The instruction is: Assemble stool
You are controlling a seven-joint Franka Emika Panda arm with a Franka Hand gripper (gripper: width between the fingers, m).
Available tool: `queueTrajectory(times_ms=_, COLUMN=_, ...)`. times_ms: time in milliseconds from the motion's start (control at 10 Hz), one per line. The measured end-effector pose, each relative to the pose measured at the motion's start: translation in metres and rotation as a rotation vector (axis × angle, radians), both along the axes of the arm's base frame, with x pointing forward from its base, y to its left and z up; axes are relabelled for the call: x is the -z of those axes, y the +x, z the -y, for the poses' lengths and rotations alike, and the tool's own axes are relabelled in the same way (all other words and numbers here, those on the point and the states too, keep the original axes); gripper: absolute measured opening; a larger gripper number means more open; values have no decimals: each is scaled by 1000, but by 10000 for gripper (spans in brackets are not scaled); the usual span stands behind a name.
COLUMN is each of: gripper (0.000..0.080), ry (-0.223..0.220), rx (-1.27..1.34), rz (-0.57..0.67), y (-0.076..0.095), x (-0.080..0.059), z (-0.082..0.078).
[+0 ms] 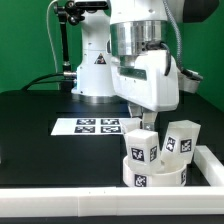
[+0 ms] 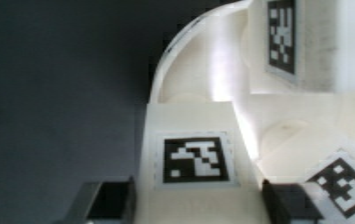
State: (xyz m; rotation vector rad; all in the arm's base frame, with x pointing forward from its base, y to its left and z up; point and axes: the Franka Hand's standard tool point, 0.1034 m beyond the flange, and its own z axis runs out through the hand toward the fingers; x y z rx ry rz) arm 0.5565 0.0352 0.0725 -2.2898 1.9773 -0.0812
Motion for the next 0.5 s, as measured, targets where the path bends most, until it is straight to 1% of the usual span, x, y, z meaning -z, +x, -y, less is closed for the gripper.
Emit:
queueTrajectory(times_ms=100, gripper=338, ry=32, rx=120, rz=0, y=0, x=0, z=0)
queueTrajectory(times_ms=300, gripper=338, ry=71, rx=266, rz=-4, y=0, x=0, z=-4)
queueTrajectory(times_ms=500, gripper=338, ry=123, rx=475, rz=-8, y=0, x=0, z=-5)
